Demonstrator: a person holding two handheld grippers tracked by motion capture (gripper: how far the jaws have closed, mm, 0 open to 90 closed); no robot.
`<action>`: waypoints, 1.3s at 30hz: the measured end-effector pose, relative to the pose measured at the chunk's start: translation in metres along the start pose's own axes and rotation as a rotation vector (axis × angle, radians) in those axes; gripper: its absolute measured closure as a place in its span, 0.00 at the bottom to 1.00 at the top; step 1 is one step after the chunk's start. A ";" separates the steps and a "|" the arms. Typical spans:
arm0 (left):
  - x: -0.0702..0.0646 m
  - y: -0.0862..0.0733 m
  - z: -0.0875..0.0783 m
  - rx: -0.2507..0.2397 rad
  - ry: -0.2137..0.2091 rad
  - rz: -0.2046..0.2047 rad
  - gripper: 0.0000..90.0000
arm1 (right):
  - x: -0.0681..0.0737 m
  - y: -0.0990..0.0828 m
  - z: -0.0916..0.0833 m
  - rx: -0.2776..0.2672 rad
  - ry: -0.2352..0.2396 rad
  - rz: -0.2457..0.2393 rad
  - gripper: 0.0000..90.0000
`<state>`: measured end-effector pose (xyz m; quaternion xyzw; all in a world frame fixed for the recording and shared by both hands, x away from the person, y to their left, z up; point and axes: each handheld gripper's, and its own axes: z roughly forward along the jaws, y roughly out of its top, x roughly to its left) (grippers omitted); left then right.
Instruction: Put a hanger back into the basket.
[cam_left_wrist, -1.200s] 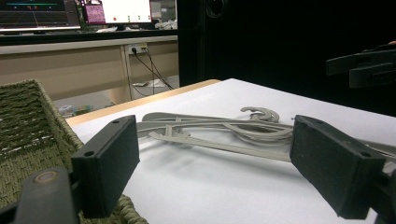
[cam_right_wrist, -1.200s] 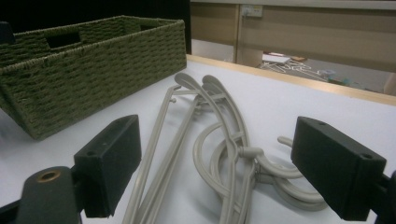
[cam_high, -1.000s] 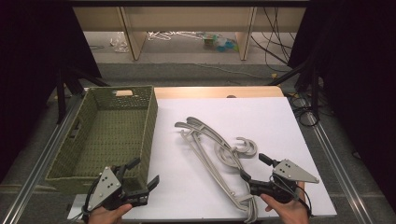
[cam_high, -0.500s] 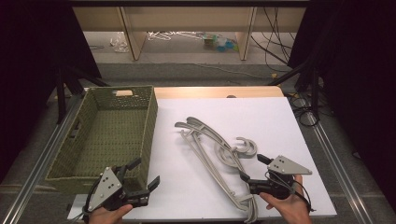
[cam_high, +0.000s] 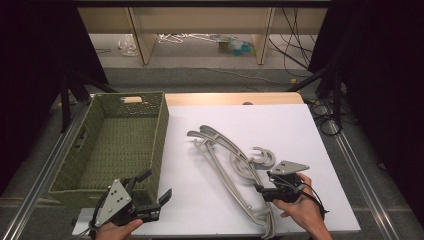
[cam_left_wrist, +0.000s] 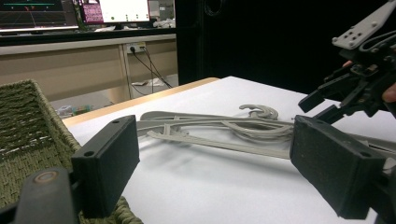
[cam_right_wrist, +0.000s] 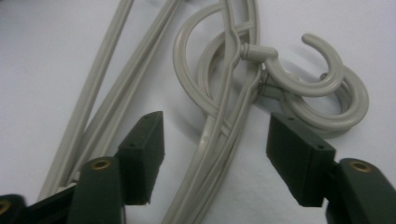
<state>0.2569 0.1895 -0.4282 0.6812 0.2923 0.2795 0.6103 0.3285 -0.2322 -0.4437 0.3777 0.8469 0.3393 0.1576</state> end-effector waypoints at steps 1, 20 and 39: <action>0.000 0.000 0.000 -0.002 0.000 -0.001 0.17 | 0.000 0.001 0.002 0.015 -0.003 -0.006 0.45; 0.001 0.000 0.000 -0.003 -0.001 0.005 0.17 | -0.005 0.017 0.032 0.191 -0.026 -0.049 0.78; 0.000 0.002 -0.001 -0.012 -0.003 -0.004 0.17 | -0.015 0.026 0.009 0.088 0.046 0.053 0.90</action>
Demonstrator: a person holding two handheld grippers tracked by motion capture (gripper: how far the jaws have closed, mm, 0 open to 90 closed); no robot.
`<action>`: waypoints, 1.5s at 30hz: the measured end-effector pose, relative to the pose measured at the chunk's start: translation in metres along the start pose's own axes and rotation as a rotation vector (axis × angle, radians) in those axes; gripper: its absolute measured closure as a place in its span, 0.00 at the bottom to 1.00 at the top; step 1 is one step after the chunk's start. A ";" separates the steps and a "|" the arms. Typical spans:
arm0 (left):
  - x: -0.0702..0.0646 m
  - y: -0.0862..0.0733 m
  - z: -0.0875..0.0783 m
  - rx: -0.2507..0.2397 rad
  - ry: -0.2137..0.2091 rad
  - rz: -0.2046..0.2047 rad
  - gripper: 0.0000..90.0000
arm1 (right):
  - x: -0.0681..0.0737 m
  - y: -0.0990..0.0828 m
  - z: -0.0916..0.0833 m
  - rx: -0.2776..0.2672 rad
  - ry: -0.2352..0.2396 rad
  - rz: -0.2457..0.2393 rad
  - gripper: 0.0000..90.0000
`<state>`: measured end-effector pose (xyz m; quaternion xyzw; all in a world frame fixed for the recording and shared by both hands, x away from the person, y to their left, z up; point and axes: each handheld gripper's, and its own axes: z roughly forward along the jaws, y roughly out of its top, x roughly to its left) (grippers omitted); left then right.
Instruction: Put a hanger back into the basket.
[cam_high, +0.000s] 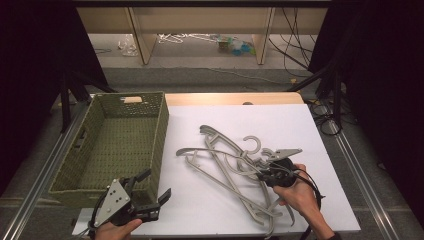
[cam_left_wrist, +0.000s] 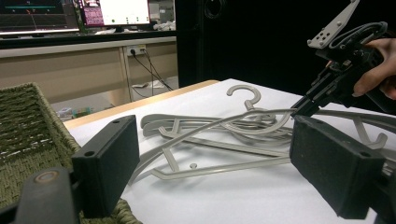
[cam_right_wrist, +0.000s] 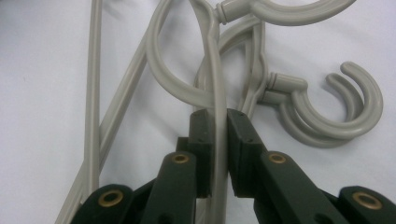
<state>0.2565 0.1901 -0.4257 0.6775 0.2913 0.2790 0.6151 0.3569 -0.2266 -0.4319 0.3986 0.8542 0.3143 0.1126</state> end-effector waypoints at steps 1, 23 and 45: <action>-0.001 0.001 0.001 -0.004 -0.003 -0.010 0.17 | 0.000 0.000 0.000 -0.014 0.003 -0.008 0.90; -0.038 0.041 0.136 0.409 -0.087 0.054 0.26 | 0.017 -0.002 -0.045 -0.058 -0.036 -0.349 0.91; -0.050 0.027 0.203 0.543 -0.258 0.190 0.52 | 0.032 0.004 -0.053 -0.070 -0.028 -0.427 0.91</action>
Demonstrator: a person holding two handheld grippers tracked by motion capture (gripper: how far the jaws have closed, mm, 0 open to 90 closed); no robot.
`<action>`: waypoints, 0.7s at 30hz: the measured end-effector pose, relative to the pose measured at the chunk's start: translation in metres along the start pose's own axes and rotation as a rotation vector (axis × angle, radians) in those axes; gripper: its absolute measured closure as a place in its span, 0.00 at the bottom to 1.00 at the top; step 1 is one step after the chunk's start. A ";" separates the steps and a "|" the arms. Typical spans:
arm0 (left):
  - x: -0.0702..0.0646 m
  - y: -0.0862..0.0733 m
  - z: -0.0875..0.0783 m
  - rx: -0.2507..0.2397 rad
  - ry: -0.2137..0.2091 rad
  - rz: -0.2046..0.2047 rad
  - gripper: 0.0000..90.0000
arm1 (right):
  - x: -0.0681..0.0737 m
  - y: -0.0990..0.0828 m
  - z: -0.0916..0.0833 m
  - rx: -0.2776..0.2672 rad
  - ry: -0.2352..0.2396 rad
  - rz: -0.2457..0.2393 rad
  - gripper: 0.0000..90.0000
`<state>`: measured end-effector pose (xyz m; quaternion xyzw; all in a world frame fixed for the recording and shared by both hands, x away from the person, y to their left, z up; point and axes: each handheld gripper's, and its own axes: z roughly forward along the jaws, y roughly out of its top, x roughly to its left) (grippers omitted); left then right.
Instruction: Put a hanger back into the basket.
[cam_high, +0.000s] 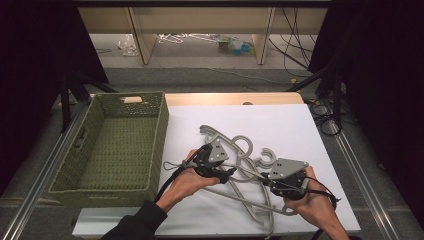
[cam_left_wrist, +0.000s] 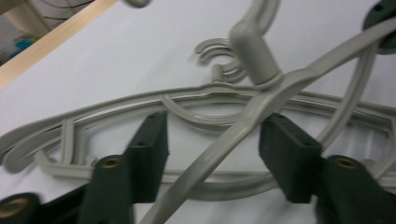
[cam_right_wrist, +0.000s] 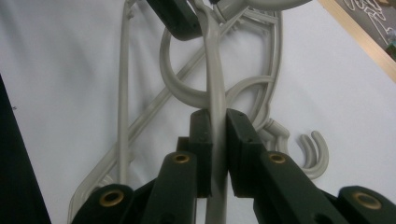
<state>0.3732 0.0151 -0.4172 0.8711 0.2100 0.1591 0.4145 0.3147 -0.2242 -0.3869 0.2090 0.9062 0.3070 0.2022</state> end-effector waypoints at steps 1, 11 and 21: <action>0.000 0.001 0.001 0.000 -0.008 0.016 0.54 | 0.000 0.000 0.000 -0.002 -0.001 0.000 0.91; -0.007 0.012 -0.006 0.038 0.006 0.283 0.79 | -0.004 -0.001 -0.002 -0.017 -0.033 -0.038 0.79; 0.003 0.022 -0.019 0.087 0.078 0.205 0.91 | -0.006 0.013 -0.031 -0.127 -0.267 0.027 0.46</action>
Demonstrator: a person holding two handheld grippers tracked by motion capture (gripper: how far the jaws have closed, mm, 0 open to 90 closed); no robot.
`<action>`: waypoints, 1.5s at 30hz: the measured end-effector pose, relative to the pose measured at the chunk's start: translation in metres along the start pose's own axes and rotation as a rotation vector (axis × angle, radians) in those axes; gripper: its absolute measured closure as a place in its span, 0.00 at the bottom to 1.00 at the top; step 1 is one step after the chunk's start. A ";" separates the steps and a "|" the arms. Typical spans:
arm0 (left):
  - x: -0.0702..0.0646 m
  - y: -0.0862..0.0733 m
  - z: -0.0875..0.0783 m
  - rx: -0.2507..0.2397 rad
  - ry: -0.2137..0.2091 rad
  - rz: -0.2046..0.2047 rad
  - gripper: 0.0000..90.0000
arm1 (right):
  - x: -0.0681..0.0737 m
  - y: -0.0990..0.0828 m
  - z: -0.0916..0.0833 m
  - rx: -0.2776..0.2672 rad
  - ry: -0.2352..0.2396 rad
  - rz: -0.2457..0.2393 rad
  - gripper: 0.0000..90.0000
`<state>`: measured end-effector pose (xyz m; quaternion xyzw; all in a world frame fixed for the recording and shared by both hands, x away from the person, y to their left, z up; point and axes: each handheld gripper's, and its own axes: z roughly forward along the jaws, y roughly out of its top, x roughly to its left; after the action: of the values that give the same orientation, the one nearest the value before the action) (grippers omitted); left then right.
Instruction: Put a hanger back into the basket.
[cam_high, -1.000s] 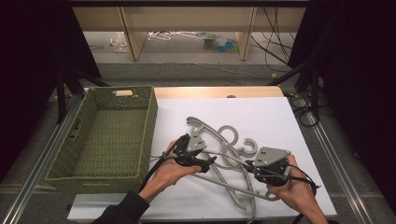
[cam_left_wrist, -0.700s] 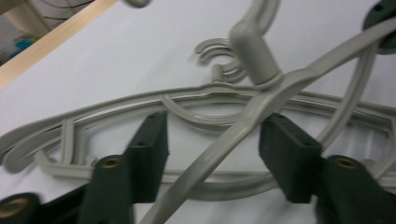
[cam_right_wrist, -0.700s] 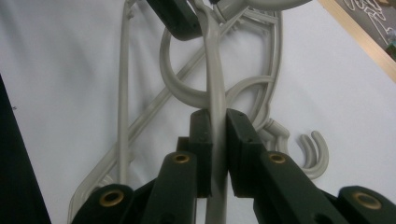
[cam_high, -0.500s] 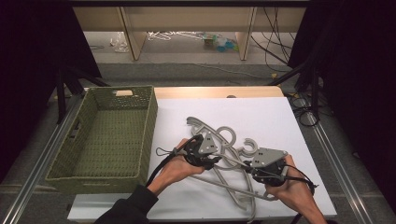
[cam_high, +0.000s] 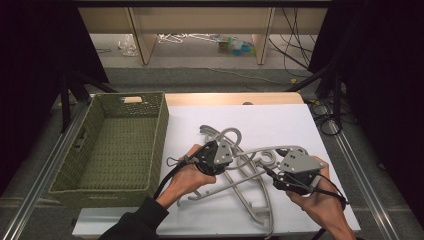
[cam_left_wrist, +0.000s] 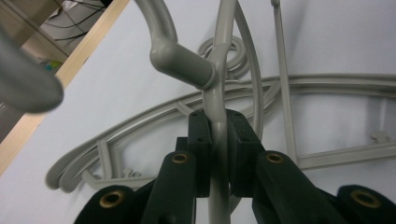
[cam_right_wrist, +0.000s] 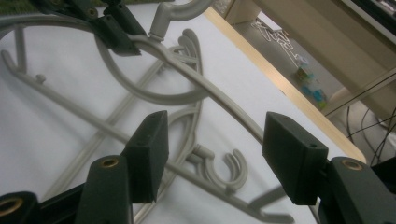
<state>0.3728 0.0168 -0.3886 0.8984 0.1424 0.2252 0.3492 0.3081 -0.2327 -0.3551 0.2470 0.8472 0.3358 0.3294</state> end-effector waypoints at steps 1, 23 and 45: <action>0.002 0.000 -0.001 0.009 0.001 -0.015 0.91 | -0.001 0.000 -0.003 -0.008 0.003 0.010 0.46; 0.081 -0.030 -0.146 -0.182 0.031 -0.472 0.91 | 0.013 -0.033 0.014 0.015 0.215 0.262 0.41; 0.168 -0.134 -0.213 -0.096 0.435 -0.434 0.91 | 0.009 -0.048 0.026 0.042 0.211 0.306 0.36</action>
<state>0.3965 0.3021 -0.2909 0.7602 0.3915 0.3390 0.3923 0.3119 -0.2477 -0.4086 0.3431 0.8365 0.3882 0.1786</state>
